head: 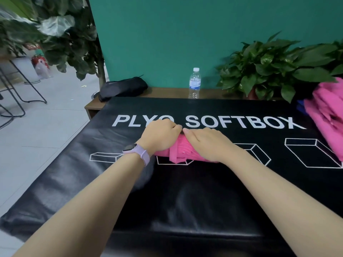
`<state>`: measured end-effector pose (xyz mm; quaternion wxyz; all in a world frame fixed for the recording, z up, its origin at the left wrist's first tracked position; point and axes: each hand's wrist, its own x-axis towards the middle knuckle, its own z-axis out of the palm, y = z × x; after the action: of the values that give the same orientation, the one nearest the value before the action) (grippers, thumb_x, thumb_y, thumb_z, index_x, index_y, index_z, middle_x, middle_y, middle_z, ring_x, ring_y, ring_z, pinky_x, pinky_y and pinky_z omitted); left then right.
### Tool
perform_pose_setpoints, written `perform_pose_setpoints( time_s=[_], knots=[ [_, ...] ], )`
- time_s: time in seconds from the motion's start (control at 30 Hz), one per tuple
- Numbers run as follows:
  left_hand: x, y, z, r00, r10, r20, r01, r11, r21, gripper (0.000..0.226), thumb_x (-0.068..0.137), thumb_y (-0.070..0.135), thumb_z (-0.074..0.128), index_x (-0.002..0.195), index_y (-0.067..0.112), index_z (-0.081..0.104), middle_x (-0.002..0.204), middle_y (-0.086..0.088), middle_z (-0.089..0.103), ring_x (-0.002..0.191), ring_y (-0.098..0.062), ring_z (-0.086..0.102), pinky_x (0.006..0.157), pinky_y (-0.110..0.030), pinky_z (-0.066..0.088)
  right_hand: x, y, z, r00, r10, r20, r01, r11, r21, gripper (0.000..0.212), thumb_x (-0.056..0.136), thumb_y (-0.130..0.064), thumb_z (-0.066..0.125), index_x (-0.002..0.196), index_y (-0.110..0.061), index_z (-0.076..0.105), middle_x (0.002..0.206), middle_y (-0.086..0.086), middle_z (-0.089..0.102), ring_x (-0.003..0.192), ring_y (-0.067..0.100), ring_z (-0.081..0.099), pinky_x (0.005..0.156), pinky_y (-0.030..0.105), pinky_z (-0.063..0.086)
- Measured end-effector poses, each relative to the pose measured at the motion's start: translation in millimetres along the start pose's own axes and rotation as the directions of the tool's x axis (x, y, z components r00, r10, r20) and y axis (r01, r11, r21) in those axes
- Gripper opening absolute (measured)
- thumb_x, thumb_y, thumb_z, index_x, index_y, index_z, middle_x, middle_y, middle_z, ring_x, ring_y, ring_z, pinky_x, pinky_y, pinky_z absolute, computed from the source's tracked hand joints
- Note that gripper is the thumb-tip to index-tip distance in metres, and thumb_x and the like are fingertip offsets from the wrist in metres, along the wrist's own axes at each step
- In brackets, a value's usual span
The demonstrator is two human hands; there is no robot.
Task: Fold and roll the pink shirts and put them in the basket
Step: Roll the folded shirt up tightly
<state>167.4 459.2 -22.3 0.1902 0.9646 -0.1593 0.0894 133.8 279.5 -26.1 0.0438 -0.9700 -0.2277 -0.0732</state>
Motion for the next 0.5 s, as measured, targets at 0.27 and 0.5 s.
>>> perform_pose_setpoints(
  time_s=[0.27,0.5],
  knots=[
    [46,-8,2,0.979,-0.107,0.172,0.159,0.930,-0.330,0.033,0.098,0.024,0.045,0.072,0.010,0.061,0.079,-0.002,0.065,0.084,-0.027,0.060,0.074,-0.036,0.049,-2,8,-10,0.984,-0.168,-0.067,0.169,0.986,0.003,0.041,0.085,-0.063,0.055,0.094,-0.023,0.046,0.084,-0.012,0.053,0.076,0.014,0.050,0.074,0.035,0.045],
    [54,-17,8,0.998,-0.029,0.056,0.051,0.892,-0.449,0.035,0.096,0.035,0.050,0.072,0.023,0.072,0.066,0.010,0.067,0.067,-0.008,0.059,0.068,-0.031,0.047,12,18,-6,0.994,-0.108,0.003,0.108,0.992,0.066,0.050,0.076,-0.070,0.065,0.105,-0.036,0.042,0.092,-0.017,0.059,0.079,0.011,0.059,0.070,0.033,0.049]
  ],
)
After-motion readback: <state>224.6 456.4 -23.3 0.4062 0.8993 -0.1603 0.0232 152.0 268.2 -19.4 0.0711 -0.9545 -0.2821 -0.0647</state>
